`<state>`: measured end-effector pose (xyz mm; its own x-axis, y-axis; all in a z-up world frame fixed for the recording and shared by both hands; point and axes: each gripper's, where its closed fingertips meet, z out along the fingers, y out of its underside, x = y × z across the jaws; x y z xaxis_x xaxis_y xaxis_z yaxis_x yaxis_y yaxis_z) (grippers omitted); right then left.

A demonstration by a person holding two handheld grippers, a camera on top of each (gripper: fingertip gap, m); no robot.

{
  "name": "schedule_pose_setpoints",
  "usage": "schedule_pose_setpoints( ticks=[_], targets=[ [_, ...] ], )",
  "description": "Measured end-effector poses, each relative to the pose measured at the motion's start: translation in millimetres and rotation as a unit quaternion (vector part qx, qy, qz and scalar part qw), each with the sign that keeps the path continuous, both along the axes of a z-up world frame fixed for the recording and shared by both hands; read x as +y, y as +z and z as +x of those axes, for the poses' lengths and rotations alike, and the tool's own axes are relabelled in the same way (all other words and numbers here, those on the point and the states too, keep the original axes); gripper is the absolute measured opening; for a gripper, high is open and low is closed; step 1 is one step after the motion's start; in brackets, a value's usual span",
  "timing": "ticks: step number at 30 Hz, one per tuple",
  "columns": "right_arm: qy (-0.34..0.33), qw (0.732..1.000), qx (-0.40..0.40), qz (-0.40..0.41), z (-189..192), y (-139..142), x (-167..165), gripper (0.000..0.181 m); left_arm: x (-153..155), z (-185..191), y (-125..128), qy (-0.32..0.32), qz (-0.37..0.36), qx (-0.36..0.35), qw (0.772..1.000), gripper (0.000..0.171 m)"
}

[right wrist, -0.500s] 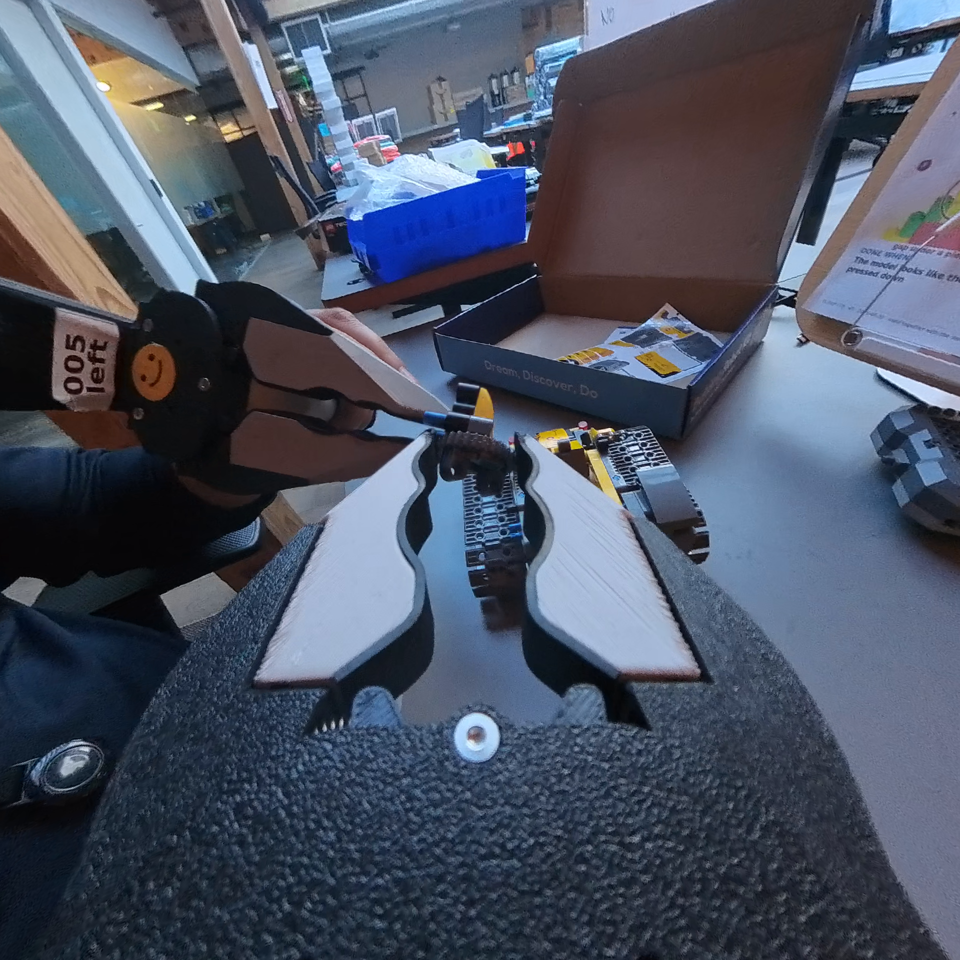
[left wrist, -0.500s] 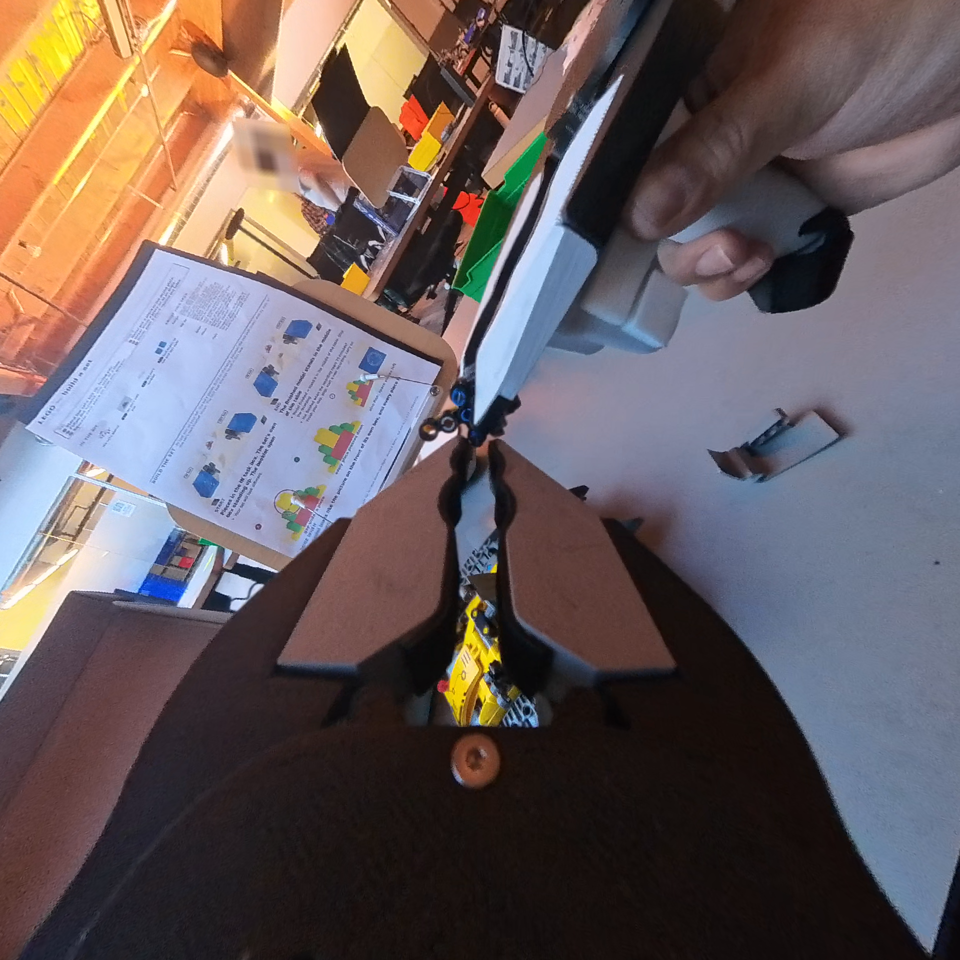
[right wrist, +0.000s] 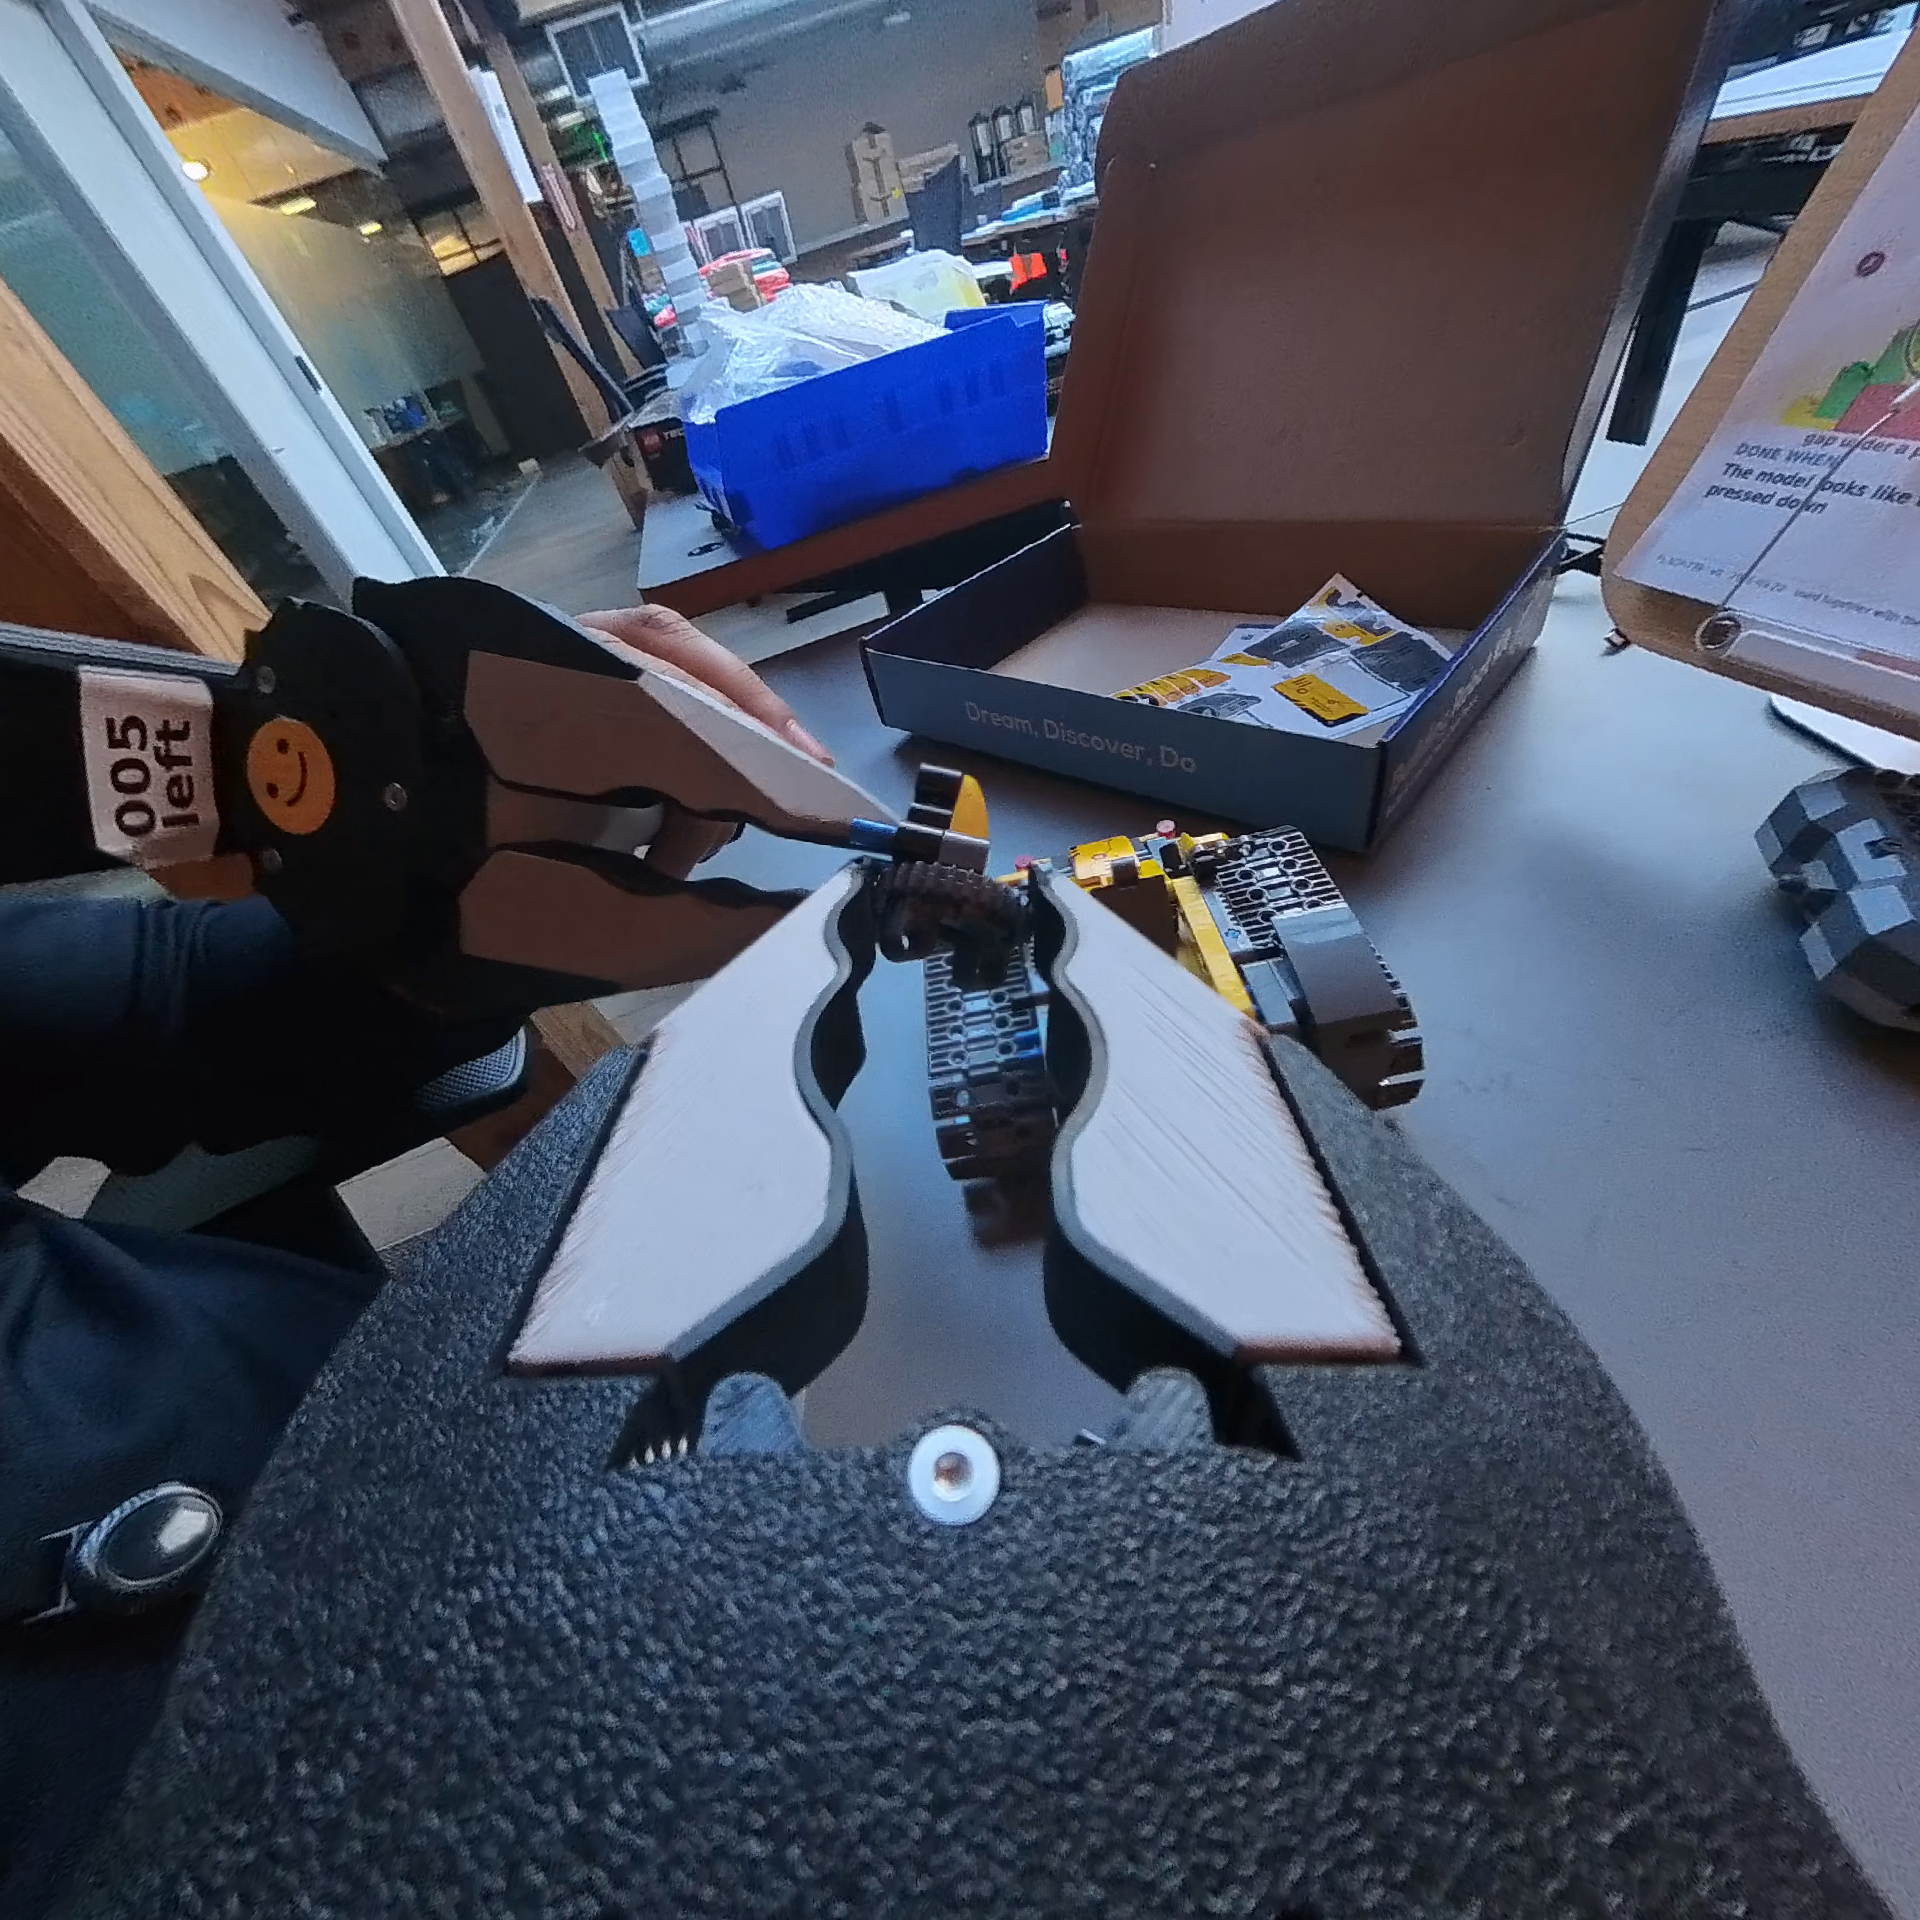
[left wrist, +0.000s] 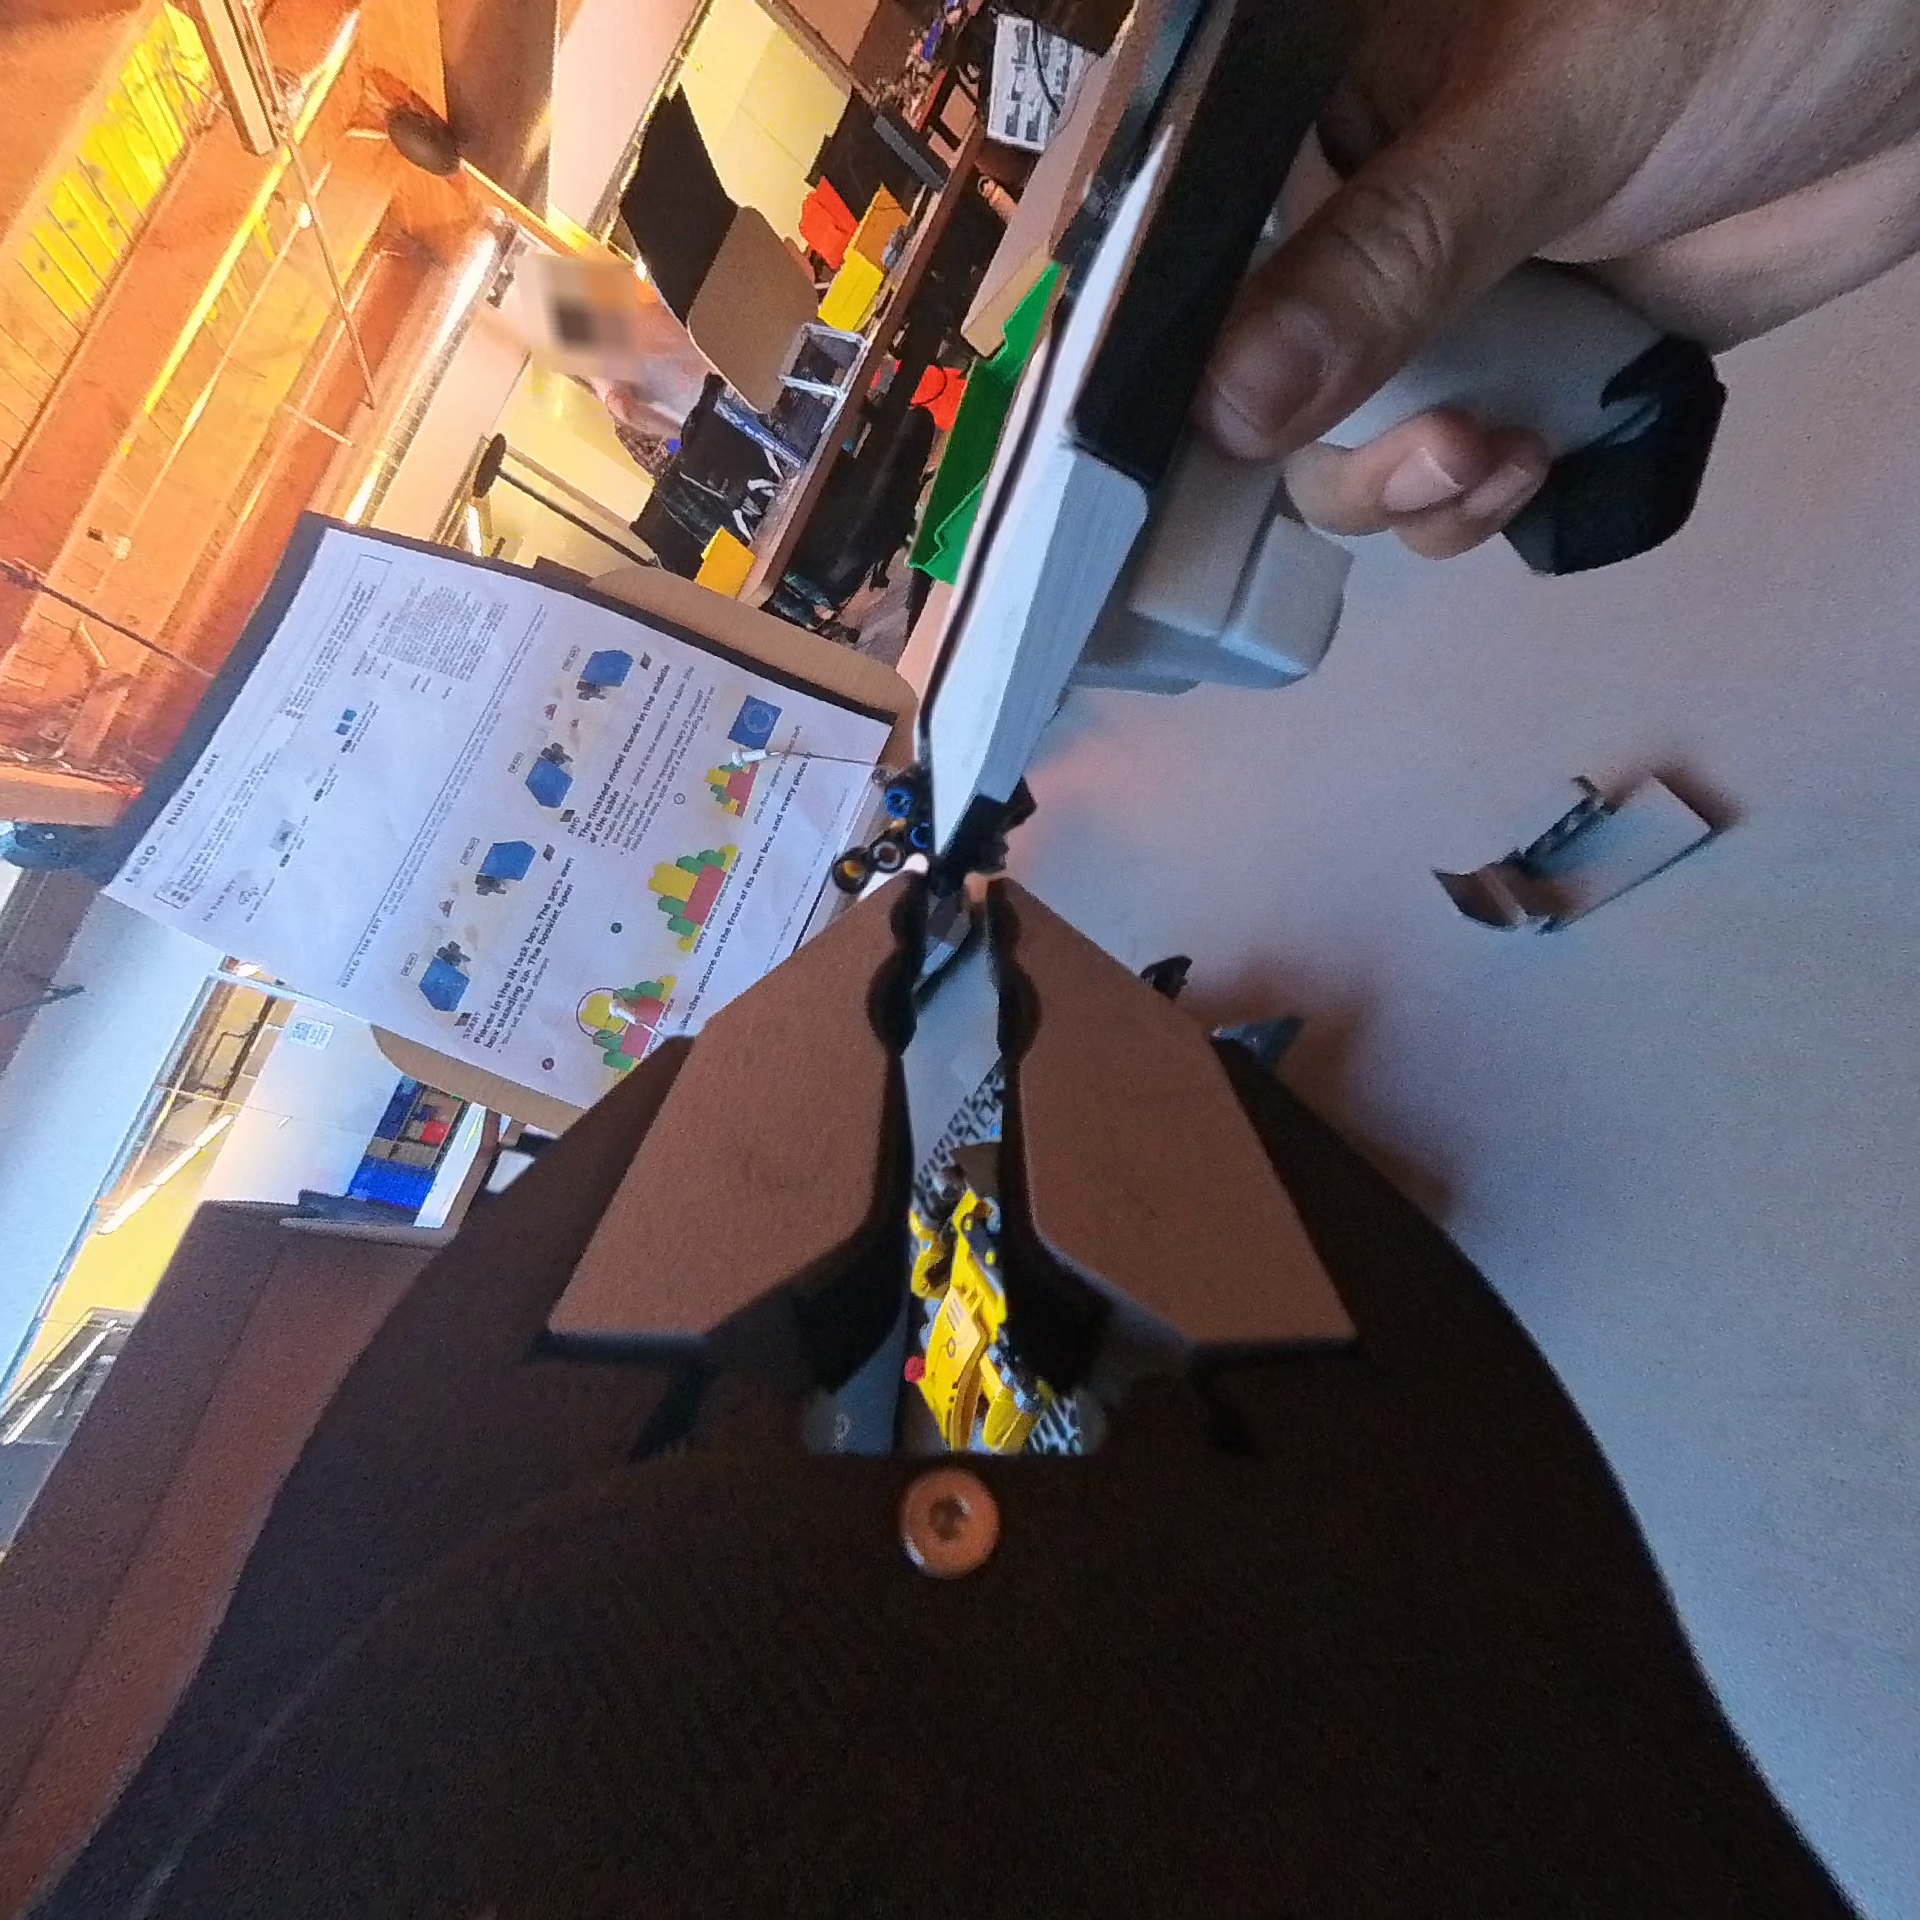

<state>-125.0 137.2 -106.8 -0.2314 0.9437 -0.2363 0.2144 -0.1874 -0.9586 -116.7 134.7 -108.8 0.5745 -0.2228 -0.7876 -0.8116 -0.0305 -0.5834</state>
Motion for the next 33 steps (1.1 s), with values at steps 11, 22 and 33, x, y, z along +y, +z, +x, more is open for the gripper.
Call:
schedule_pose_setpoints(
  ticks=[11,22,33],
  targets=[
    [0.015,1.0,0.001,0.018,6.0,2.9,0.5,0.027,-3.6,6.4,2.1,-0.022,0.001,0.005,1.0,0.008],
    [0.039,0.999,-0.016,-0.005,5.8,-3.2,-4.4,0.027,-4.5,10.1,1.7,-0.033,0.021,0.042,0.998,0.003],
    [-0.038,0.988,0.005,0.146,0.7,-1.6,1.1,0.025,-1.4,-0.1,0.0,-0.001,0.047,0.064,0.997,0.002]
  ],
)
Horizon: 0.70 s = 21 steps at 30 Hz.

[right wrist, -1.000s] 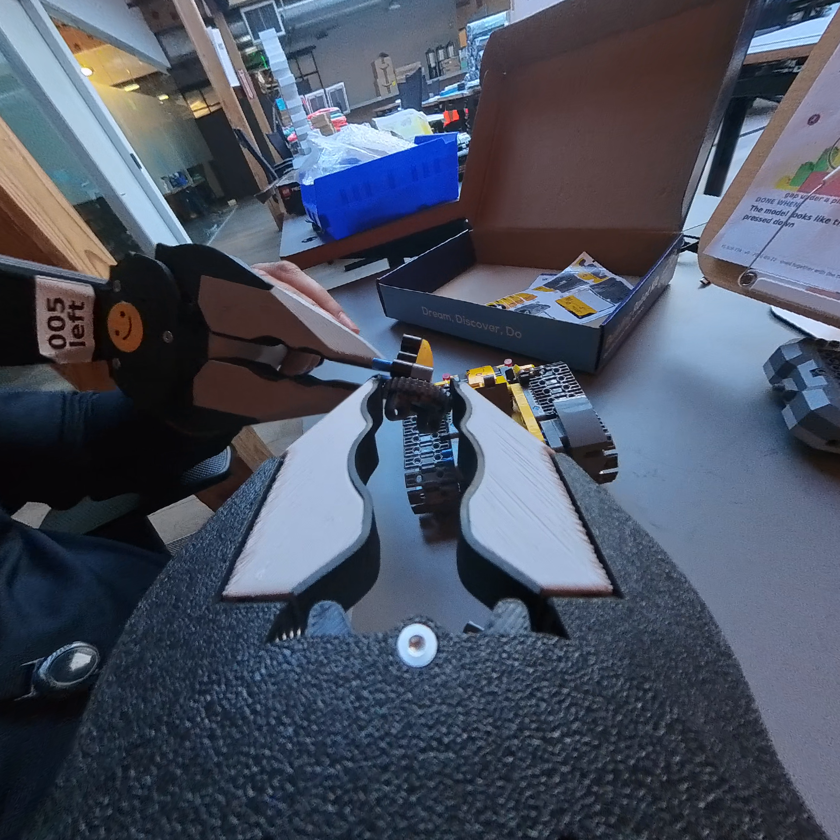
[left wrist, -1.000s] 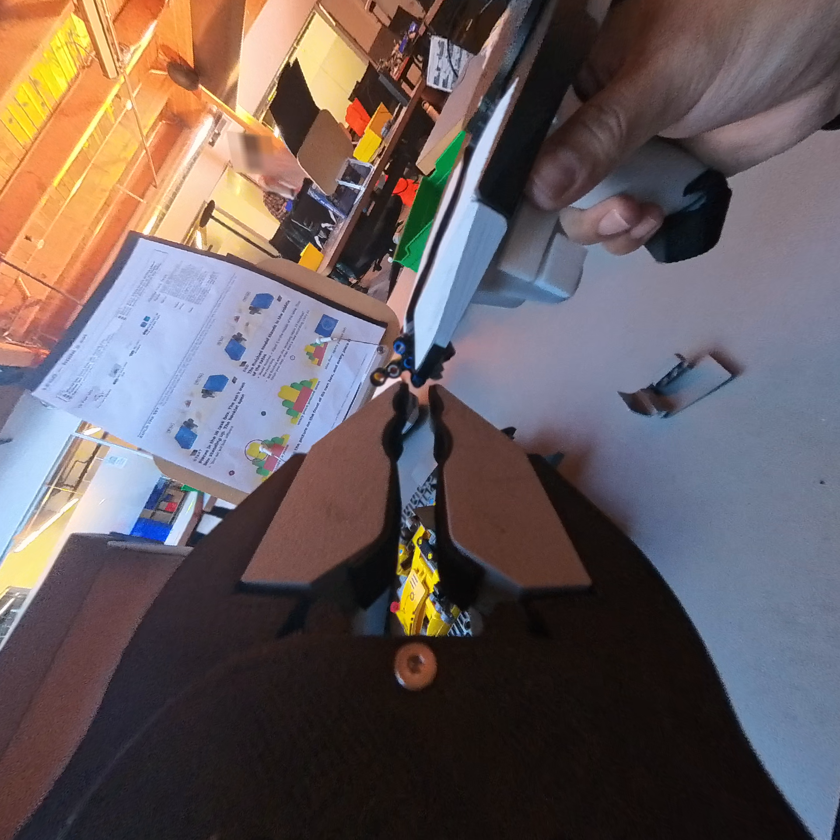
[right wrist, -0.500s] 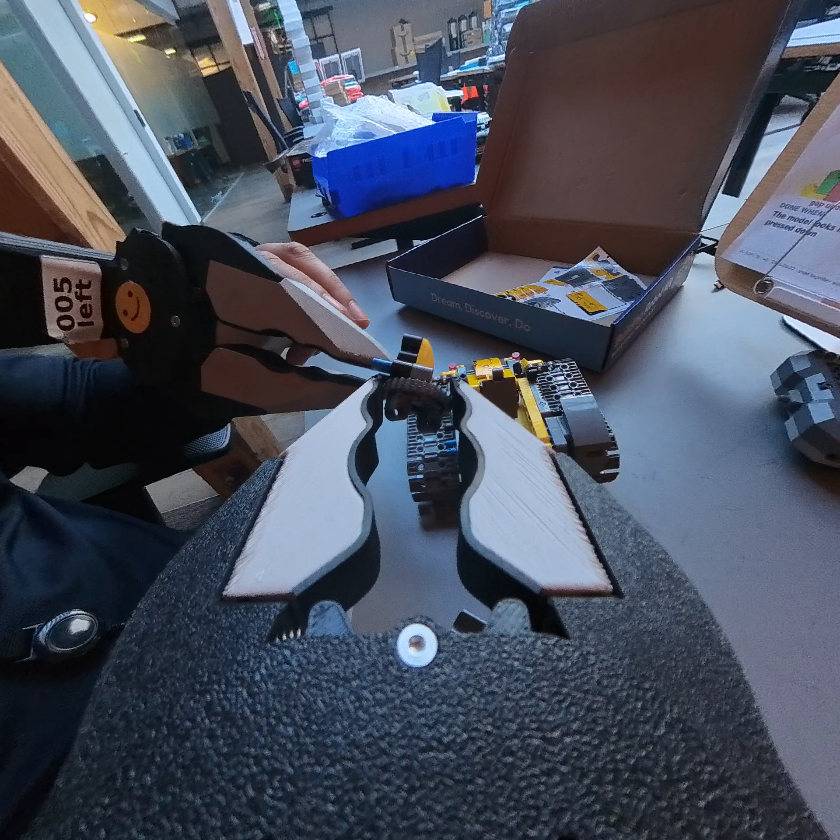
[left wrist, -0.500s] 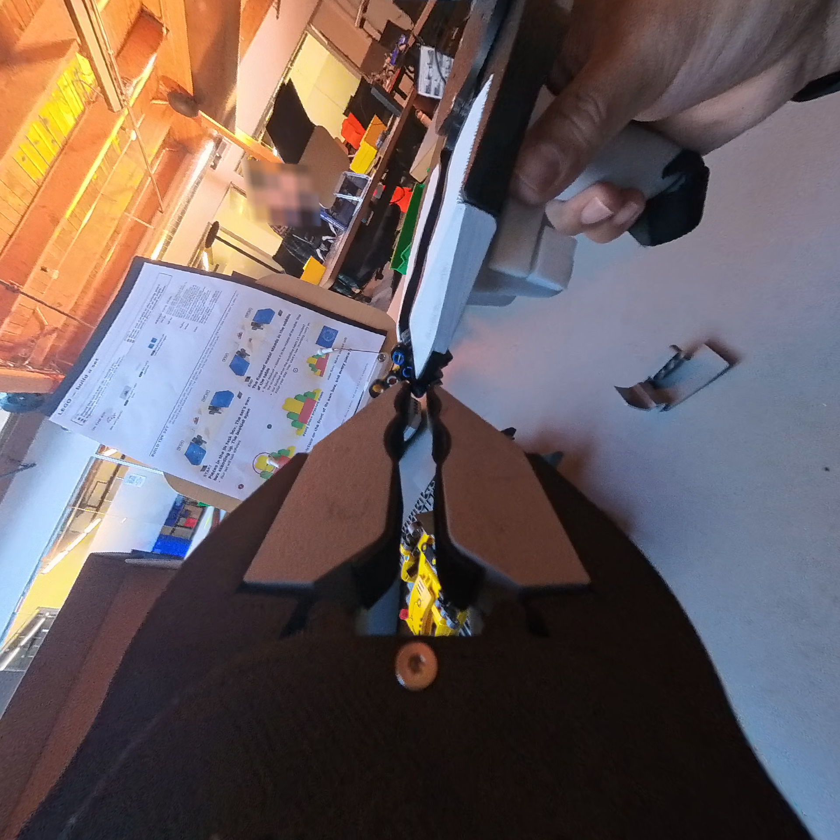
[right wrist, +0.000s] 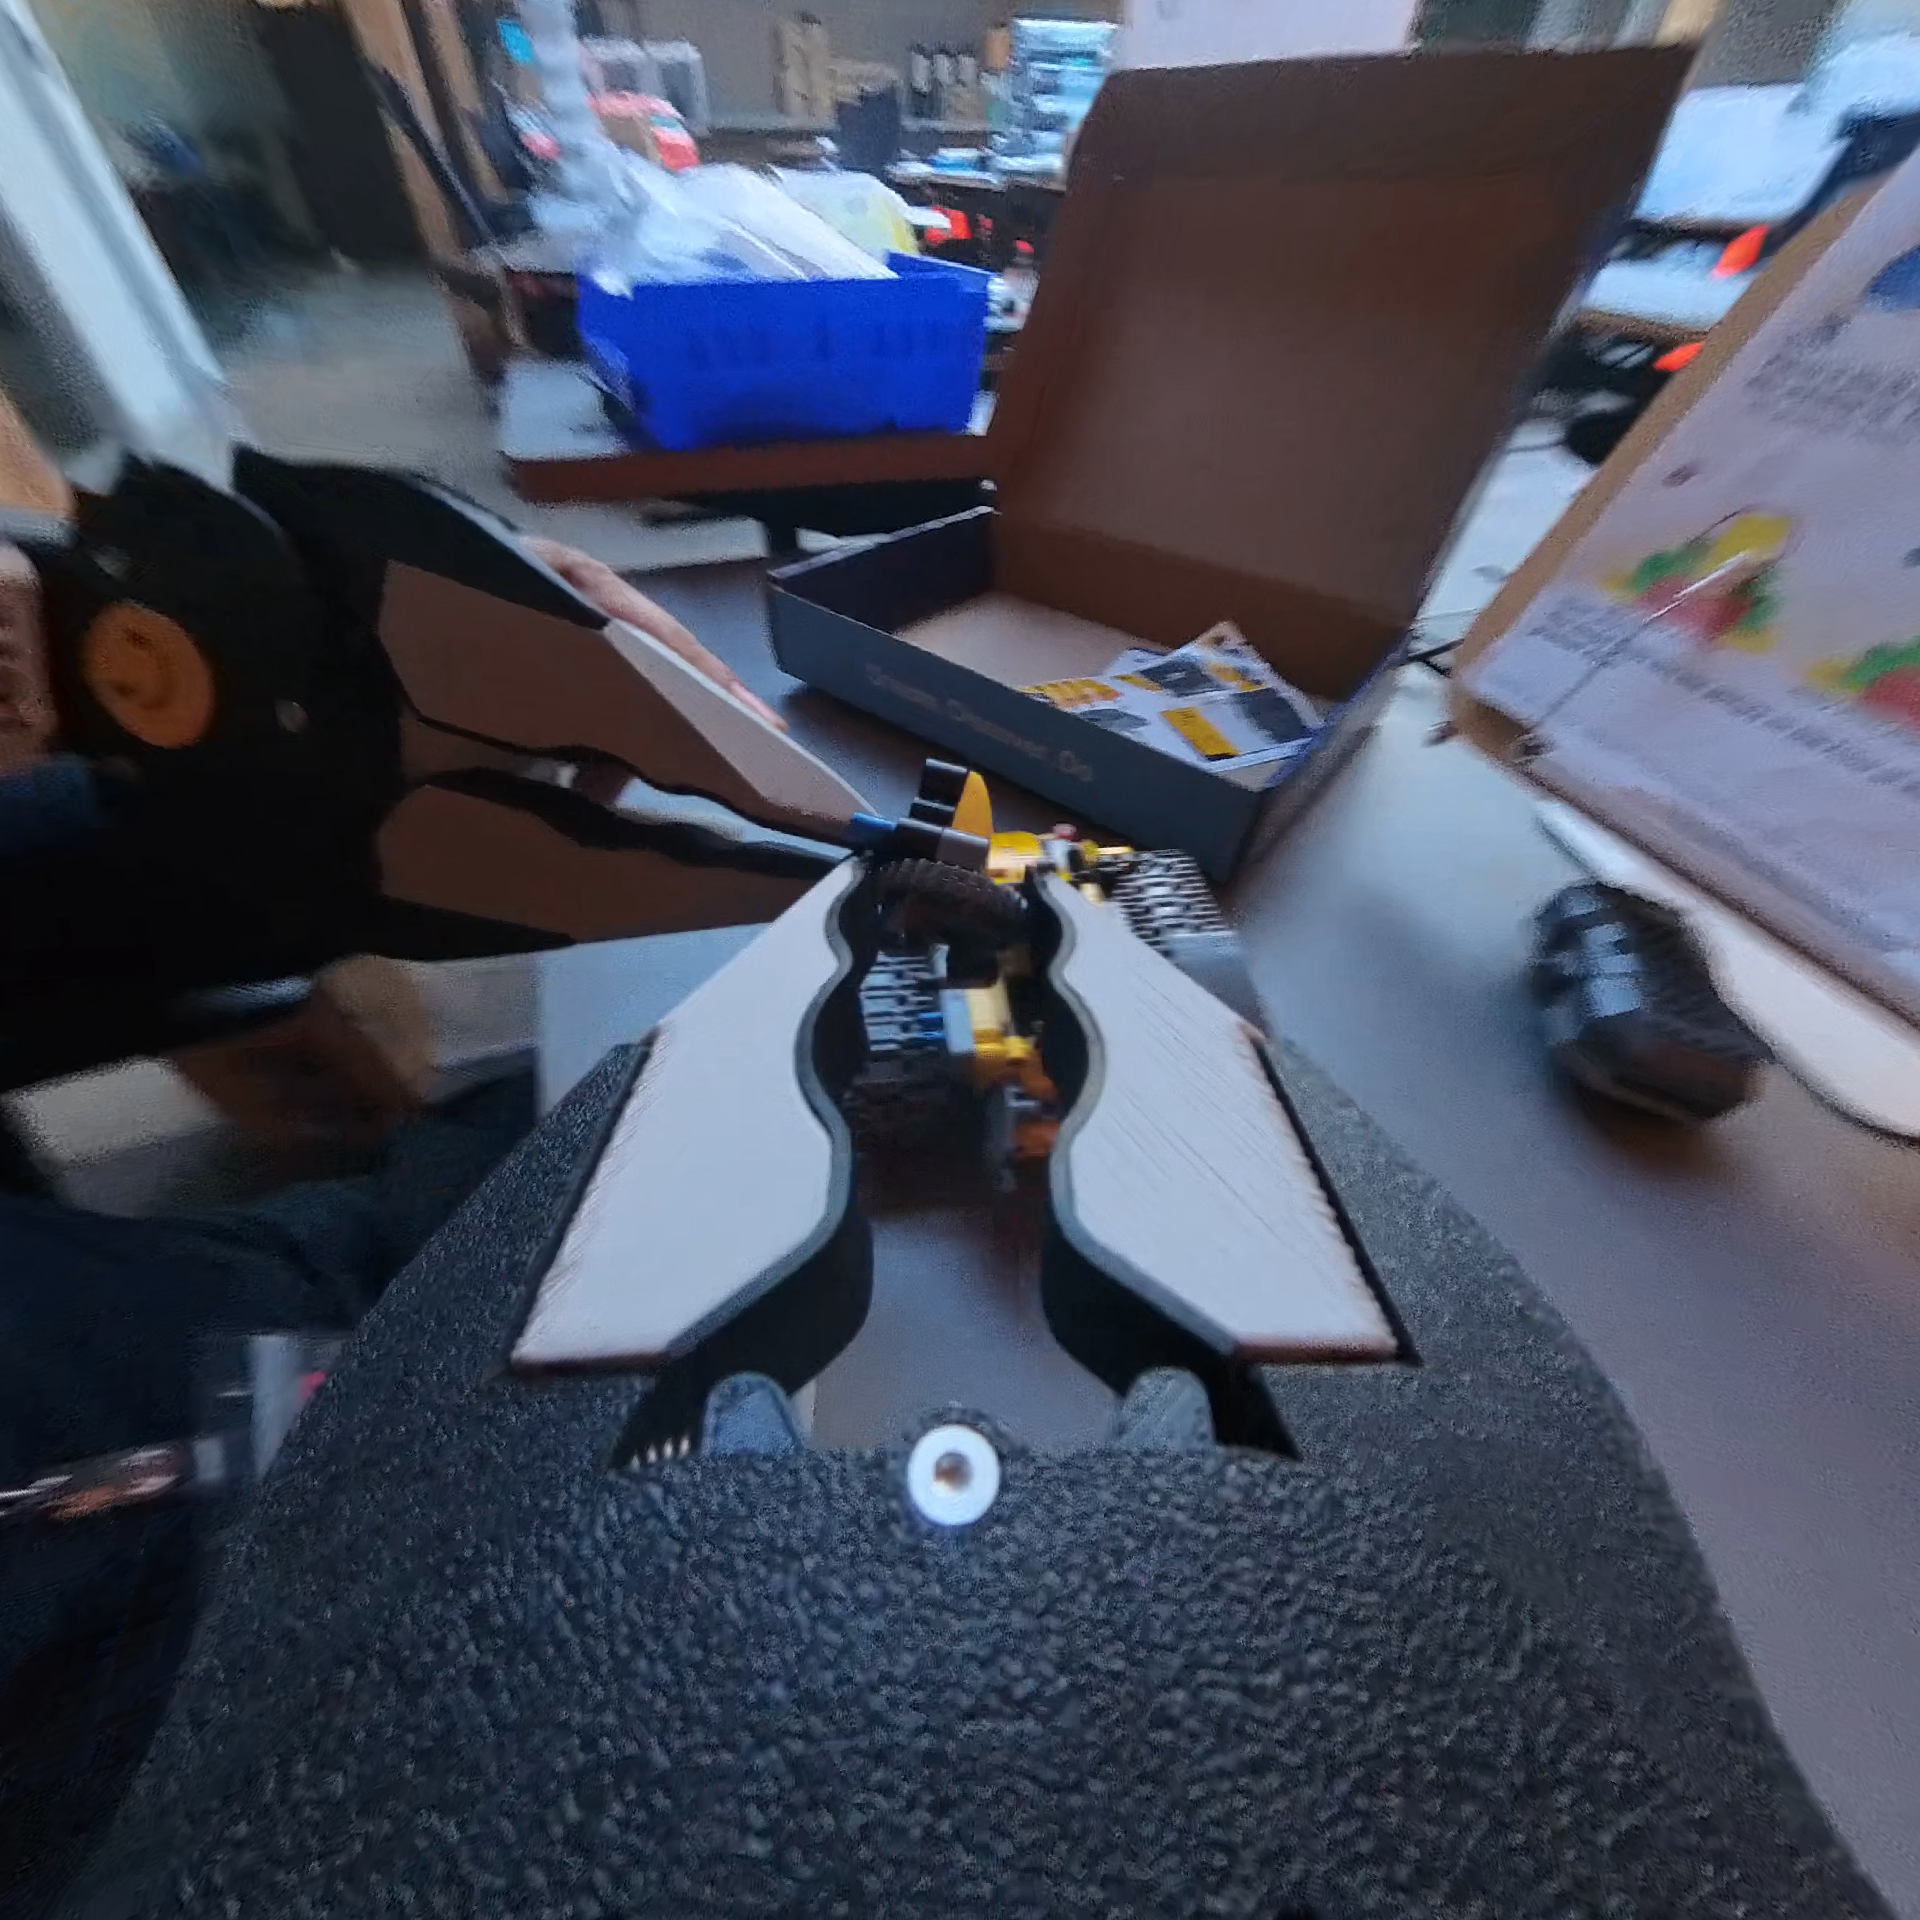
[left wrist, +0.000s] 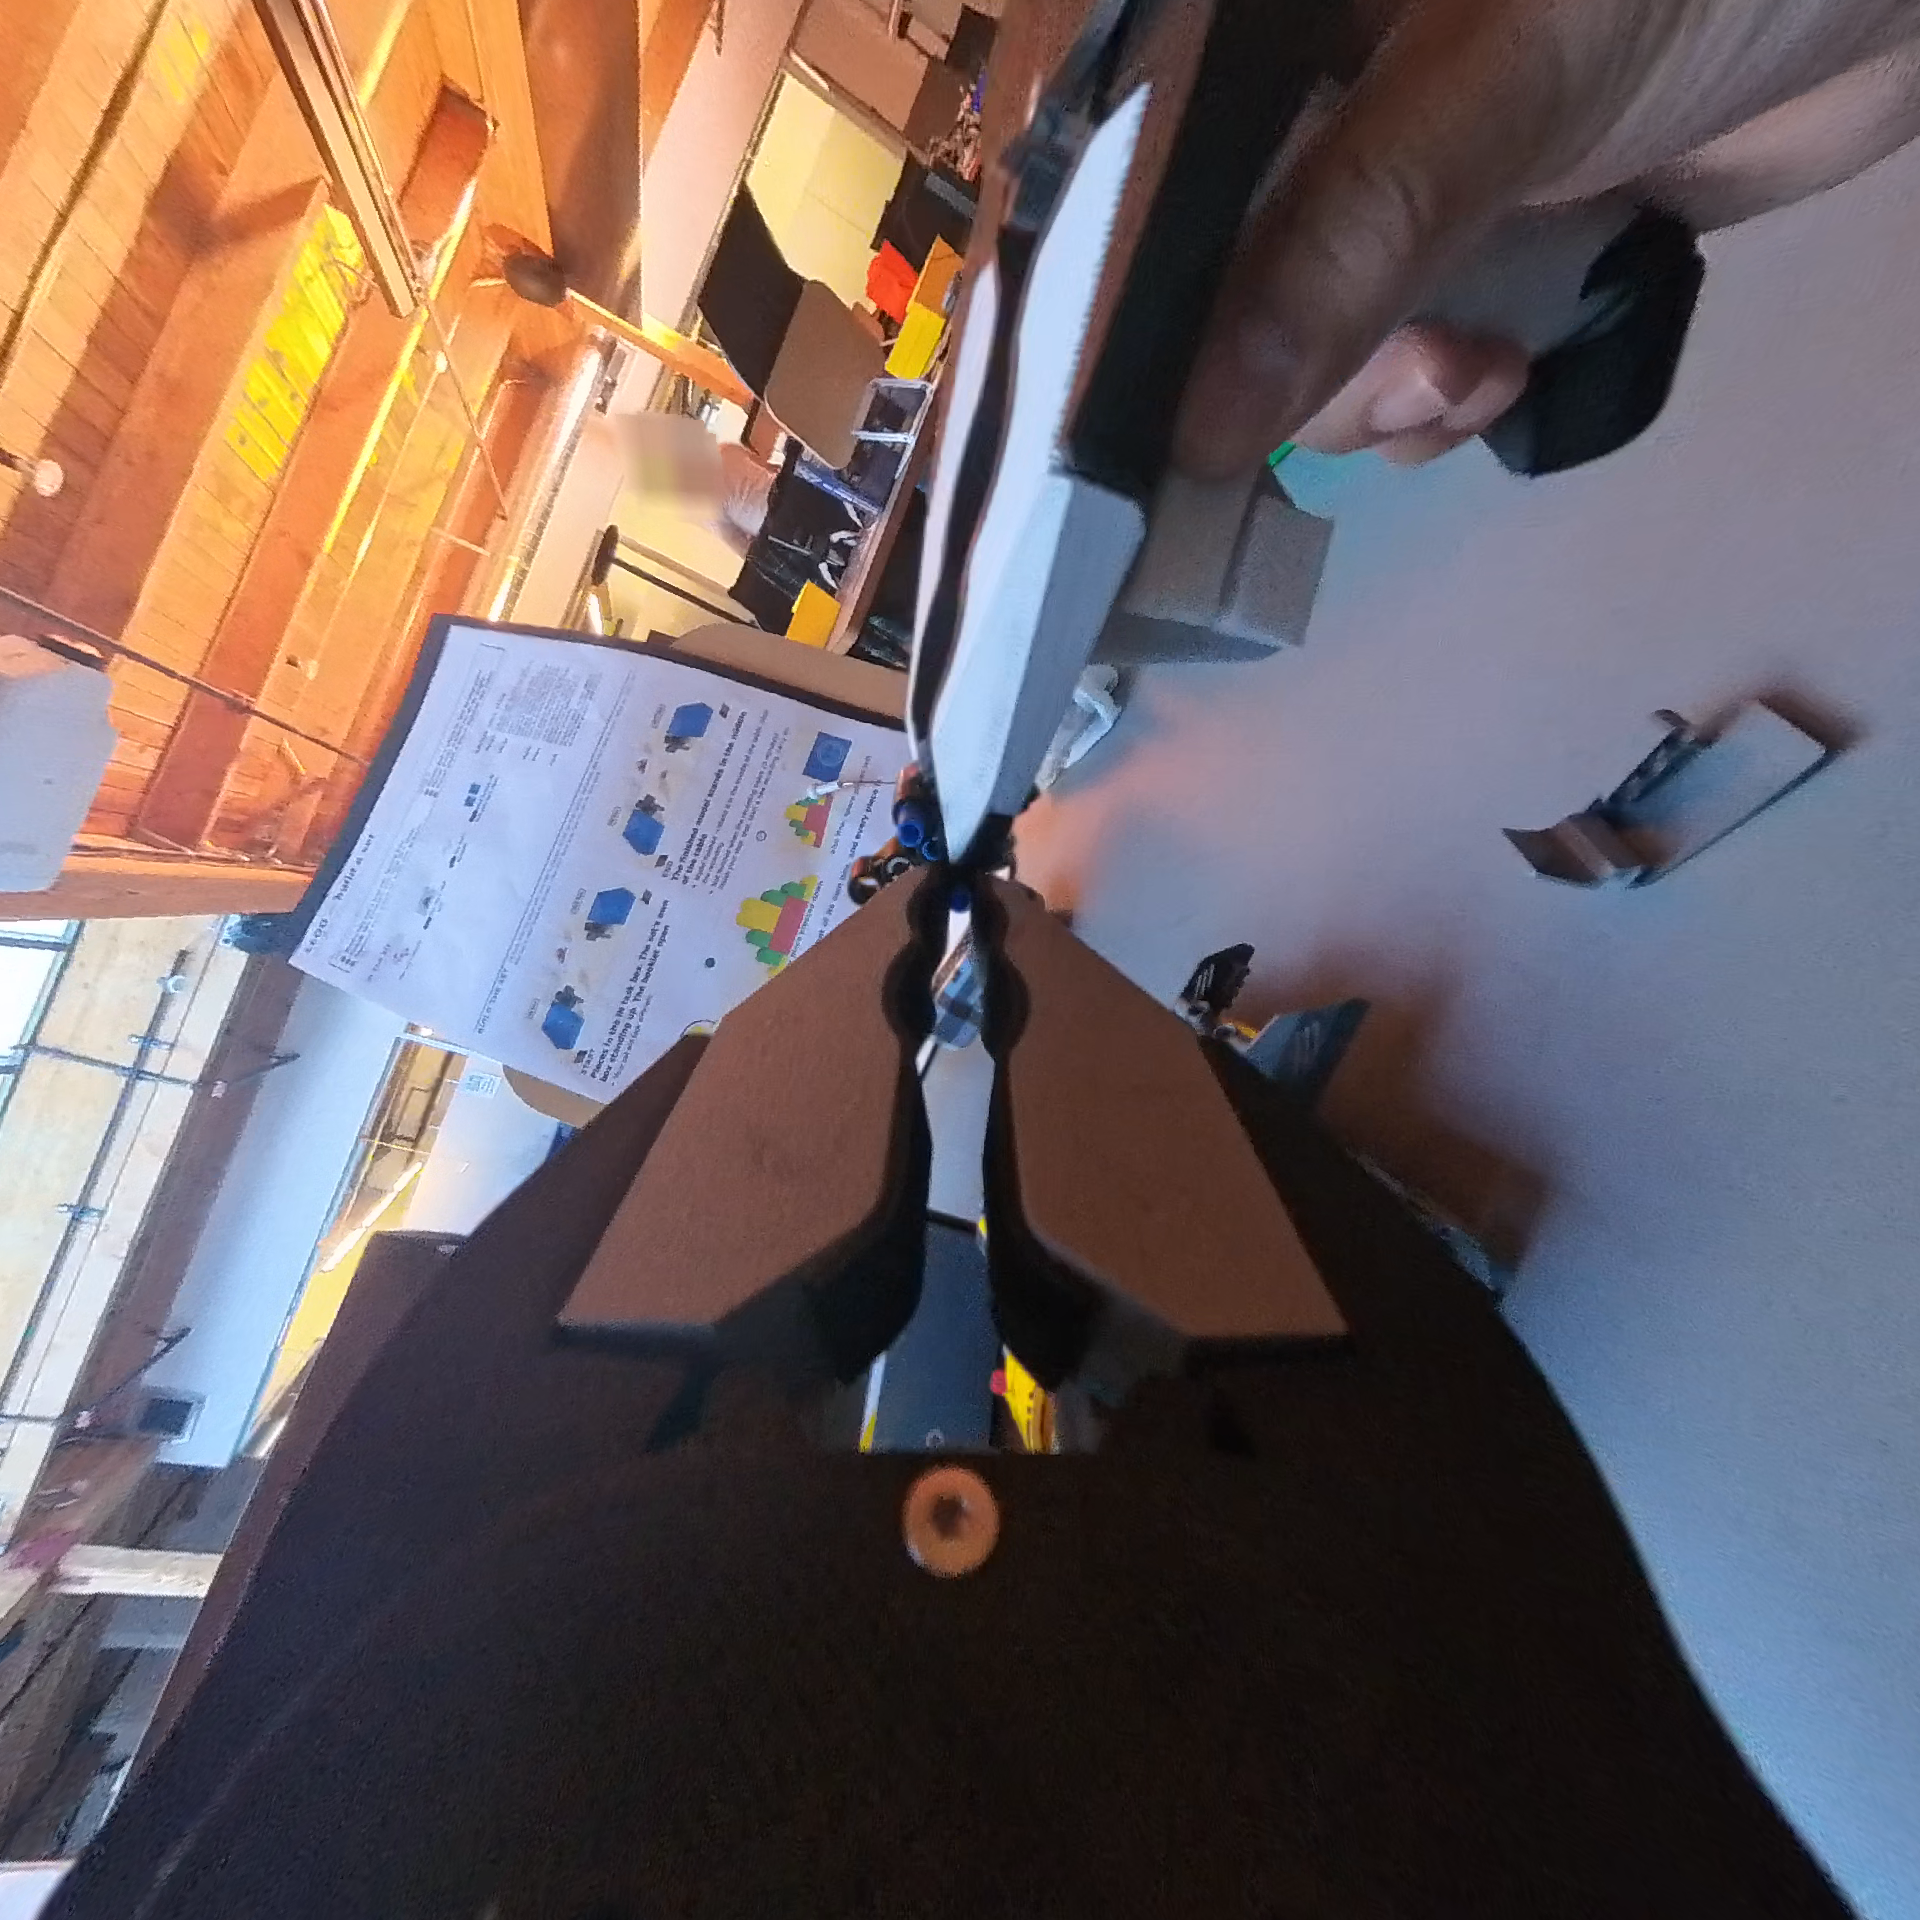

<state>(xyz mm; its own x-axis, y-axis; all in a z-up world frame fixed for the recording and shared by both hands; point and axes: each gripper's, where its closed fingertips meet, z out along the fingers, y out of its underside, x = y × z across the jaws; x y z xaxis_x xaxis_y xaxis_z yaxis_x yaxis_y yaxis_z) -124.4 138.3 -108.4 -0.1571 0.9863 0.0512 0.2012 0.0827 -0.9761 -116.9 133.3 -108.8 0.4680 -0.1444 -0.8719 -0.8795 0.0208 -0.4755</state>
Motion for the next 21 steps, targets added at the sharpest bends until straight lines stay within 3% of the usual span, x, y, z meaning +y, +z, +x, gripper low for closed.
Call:
schedule_pose_setpoints(
  ticks=[7,17,21],
  targets=[
    [-0.091,0.98,0.014,0.175,-1.3,7.8,2.6,0.025,-0.2,-4.3,4.6,0.007,0.009,-0.018,1.0,0.002],
    [-0.079,0.99,0.029,0.112,-1.7,9.1,10.7,0.024,1.6,-4.5,9.6,-0.017,0.015,-0.091,0.996,0.001],
    [-0.096,0.983,0.017,0.153,-3.3,5.0,13.1,0.025,3.5,-7.8,4.6,-0.006,0.012,-0.086,0.996,0.001]
  ],
)
